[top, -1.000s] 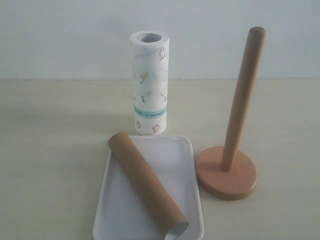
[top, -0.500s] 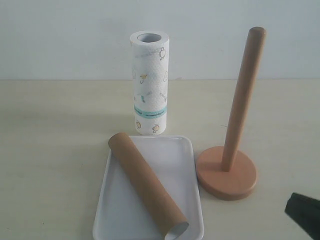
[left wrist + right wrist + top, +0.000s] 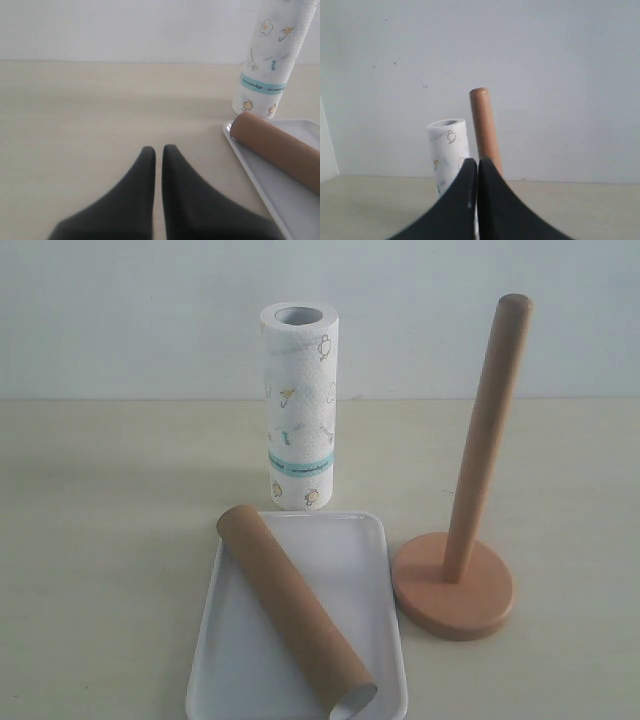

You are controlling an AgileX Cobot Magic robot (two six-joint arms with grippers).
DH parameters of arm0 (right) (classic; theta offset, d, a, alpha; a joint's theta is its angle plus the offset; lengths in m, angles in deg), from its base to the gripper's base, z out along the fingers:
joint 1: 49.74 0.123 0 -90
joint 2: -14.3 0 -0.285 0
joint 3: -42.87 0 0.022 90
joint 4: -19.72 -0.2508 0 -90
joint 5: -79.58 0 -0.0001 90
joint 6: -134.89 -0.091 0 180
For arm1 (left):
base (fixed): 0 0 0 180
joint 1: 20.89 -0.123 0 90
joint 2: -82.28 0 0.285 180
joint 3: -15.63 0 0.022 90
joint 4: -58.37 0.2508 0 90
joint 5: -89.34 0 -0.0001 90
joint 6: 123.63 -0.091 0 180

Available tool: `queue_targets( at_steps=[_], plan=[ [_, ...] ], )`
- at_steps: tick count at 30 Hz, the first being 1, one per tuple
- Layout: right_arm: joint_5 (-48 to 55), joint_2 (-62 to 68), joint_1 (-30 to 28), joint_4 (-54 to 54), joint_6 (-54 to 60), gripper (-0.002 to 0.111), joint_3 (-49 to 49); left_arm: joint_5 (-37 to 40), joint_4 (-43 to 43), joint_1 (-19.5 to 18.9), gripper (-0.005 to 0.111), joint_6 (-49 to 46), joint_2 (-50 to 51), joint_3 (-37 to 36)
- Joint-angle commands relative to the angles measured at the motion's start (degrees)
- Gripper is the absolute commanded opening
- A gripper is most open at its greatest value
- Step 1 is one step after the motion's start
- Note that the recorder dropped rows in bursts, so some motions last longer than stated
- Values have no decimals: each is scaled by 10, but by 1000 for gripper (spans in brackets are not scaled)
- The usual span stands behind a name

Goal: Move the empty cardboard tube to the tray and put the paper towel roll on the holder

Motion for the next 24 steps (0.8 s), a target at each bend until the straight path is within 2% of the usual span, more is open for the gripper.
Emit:
queue_targets(
  at_steps=[1,5,8,11,14,17,20,24],
  plan=[
    [41,-3,-3,-20,6,0,-18,-1,0,-2,5,-3,-2,-2],
    [41,-3,-2,-26,6,0,-19,-1,0,-2,5,-3,-2,-2],
    [42,-3,-2,-85,54,0,-19,-1,0,-2,5,-3,-2,-2],
    [43,-3,-2,-234,212,0,-18,-1,0,-2,5,-3,-2,-2],
    [47,-3,-2,-442,382,0,-2,-1,0,-2,5,-3,-2,-2],
    [82,-16,-2,-569,481,0,23,-1,0,-2,5,-3,-2,-2],
    [99,-16,-2,-590,499,0,39,-1,0,-2,5,-3,-2,-2],
    [191,-16,-2,-590,514,0,39,-1,0,-2,5,-3,-2,-2]
  ],
)
